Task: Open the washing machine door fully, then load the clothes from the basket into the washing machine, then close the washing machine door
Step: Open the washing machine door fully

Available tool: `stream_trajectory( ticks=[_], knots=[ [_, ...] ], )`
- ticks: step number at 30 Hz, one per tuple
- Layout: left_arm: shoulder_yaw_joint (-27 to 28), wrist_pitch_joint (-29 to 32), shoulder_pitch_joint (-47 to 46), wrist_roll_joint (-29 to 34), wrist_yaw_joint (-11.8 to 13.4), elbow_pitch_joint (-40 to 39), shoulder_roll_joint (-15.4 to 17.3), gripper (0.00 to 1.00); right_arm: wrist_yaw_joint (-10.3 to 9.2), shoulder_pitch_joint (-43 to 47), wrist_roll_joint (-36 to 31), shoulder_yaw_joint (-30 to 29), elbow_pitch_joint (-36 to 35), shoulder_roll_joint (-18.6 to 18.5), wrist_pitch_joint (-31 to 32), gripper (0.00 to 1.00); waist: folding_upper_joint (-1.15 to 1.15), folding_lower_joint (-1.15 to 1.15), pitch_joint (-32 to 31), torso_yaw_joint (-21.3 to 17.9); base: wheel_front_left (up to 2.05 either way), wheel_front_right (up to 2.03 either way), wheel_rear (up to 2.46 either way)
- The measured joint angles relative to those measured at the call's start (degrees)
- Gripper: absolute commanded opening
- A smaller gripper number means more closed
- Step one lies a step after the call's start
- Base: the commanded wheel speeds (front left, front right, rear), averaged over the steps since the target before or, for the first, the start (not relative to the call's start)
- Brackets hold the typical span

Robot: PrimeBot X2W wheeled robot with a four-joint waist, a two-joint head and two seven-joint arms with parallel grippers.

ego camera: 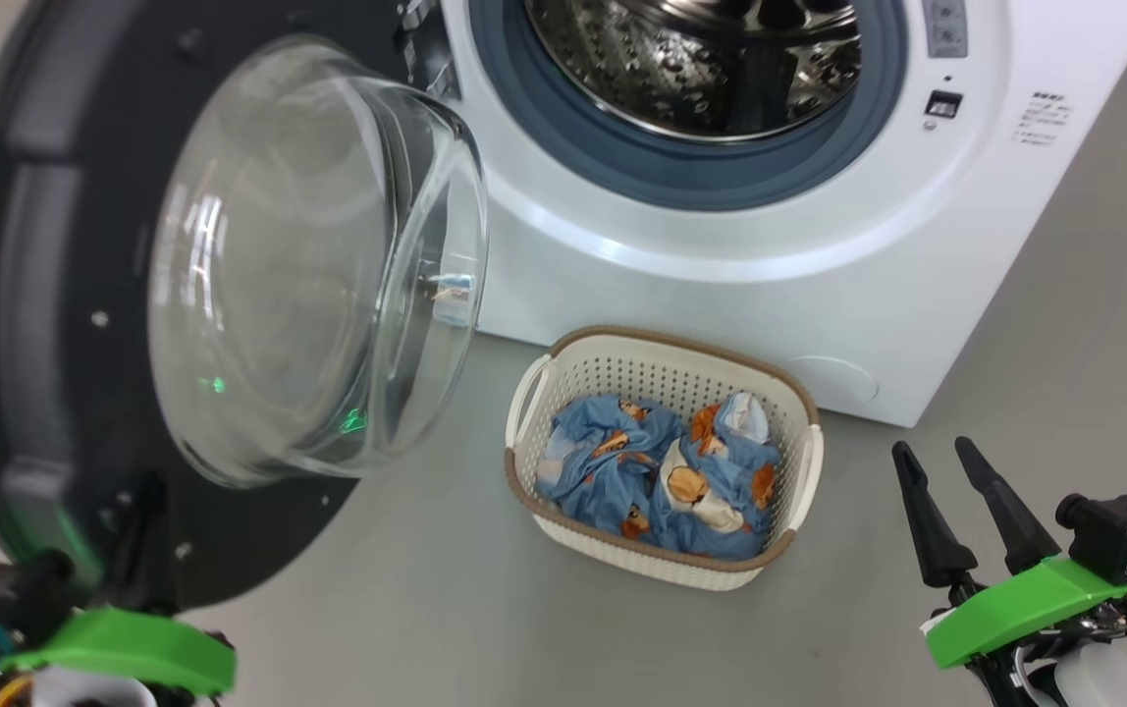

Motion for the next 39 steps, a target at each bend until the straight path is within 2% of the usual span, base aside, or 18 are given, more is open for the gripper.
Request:
stream_trajectory(
  ticks=[11, 22, 31, 39],
  knots=[
    [2.74, 0.71, -6.98, -1.43, -0.79, 7.86, 3.01, 0.00, 0.00, -1.91, 0.01, 0.05, -0.42, -1.10, 0.00, 1.00, 0.00, 0.00, 3.41, 1.44, 0.00, 0.00, 0.00],
    [2.31, 2.34, -17.98, -1.56, -2.20, 19.37, 5.37, 0.00, 0.00, -3.93, 0.51, 0.51, -0.38, -2.04, 0.00, 1.00, 0.00, 0.00, 6.19, 2.67, 0.00, 0.00, 0.00],
    [1.98, 3.49, -25.47, -0.76, -2.42, 27.92, 7.98, 0.00, 0.00, -4.54, 0.99, 1.59, 0.08, -2.26, 0.00, 1.00, 0.00, 0.00, 6.68, 2.29, 0.00, 0.00, 0.00],
    [2.04, 3.38, -28.74, -0.69, -2.87, 32.47, 9.38, 0.00, 0.00, -4.64, 1.20, 1.83, 0.45, -2.23, 0.00, 1.00, 0.00, 0.00, 6.31, 1.23, 0.00, 0.00, 0.00]
  ],
)
